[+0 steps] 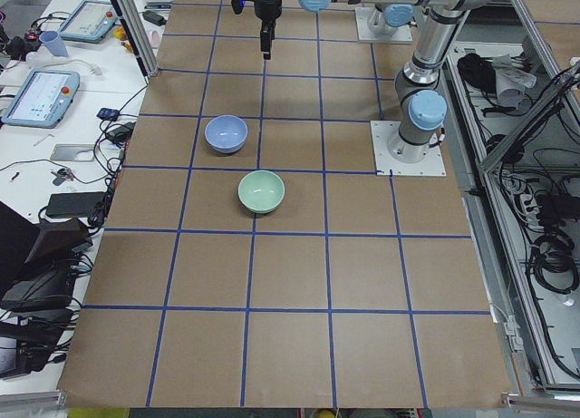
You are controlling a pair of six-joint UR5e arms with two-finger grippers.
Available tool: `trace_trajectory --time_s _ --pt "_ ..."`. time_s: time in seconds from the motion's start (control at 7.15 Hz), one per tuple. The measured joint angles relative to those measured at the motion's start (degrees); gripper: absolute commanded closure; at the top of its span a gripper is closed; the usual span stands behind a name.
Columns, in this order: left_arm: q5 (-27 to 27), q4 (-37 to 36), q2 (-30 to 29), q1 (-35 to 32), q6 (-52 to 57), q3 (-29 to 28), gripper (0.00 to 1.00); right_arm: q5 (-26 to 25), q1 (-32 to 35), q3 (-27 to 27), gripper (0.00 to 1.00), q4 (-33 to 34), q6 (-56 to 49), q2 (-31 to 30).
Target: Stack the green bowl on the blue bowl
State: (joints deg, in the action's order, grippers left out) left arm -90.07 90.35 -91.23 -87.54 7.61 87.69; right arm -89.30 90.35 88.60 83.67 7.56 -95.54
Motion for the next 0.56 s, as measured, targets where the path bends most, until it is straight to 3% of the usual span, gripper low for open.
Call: trace_trajectory --time_s 0.56 --pt "0.3 -0.1 0.1 0.1 0.0 -0.2 0.0 0.0 0.0 0.0 0.0 -0.1 0.0 0.0"
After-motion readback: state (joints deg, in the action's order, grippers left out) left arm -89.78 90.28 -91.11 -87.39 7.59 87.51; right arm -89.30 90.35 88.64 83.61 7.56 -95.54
